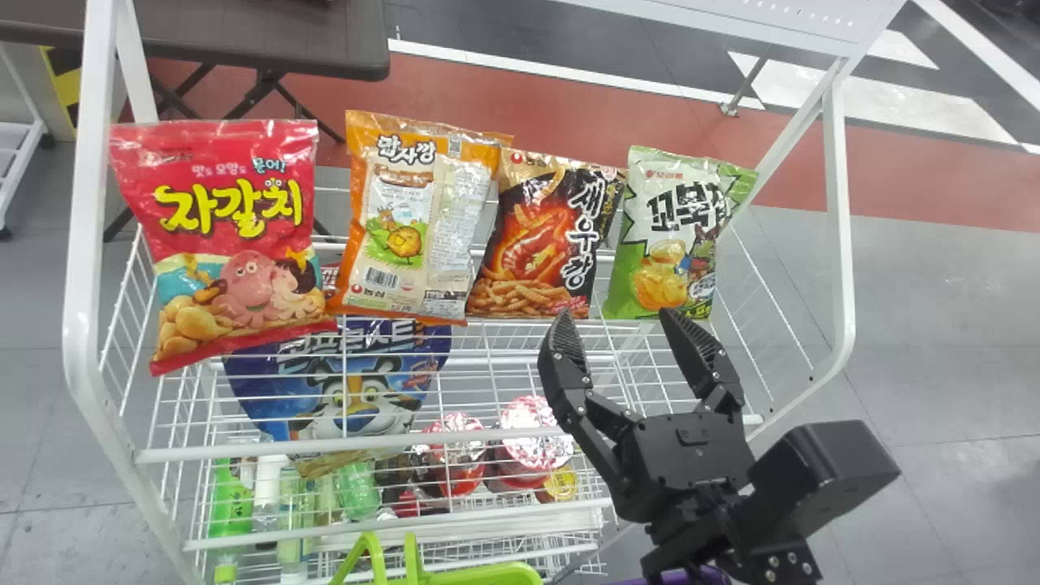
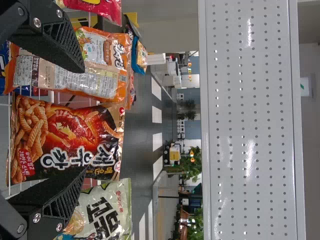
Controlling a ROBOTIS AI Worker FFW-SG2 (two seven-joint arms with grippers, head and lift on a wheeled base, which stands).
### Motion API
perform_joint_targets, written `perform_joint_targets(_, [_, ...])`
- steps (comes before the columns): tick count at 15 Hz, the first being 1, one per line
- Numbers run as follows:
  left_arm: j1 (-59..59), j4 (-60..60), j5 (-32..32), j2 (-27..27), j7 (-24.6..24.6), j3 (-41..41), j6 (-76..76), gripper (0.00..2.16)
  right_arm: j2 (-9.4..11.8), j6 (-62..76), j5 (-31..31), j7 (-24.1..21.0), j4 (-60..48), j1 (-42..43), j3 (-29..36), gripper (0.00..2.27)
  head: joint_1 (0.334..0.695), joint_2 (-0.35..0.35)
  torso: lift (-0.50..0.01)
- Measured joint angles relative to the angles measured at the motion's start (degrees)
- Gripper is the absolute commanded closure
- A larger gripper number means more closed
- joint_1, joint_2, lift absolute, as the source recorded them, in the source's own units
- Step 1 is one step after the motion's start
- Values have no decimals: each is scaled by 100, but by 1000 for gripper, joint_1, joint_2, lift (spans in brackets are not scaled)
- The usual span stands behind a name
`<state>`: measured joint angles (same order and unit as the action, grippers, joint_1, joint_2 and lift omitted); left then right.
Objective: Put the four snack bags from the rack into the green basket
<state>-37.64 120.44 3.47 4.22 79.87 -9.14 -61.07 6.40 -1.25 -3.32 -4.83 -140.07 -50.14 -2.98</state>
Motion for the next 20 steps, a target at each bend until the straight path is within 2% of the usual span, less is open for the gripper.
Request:
perform_joint_targets(13, [-44, 75, 40, 1, 98, -14, 47, 2142, 3, 94, 2, 83, 64, -1, 70, 147, 695, -350, -6])
perform_joint_targets(14, [-52, 88, 40, 6, 107, -27, 47, 2142, 10, 73, -8, 251, 117, 74, 67, 147, 695, -350, -6])
perform_joint_targets(16, [-72, 132, 21, 31, 108, -61, 18, 2142, 16, 21, -48, 644, 389, 432, -17, 147, 695, -350, -6])
perform_joint_targets(18, [-69, 175, -35, 64, 108, -117, -65, 2142, -32, -33, 6, 915, 883, 1043, -375, 157, 695, -350, -6])
perform_joint_targets(20, [-23, 207, -91, 89, 110, -170, -126, 2142, -121, -73, 81, 1031, 1501, 1736, -770, 184, 695, -350, -6])
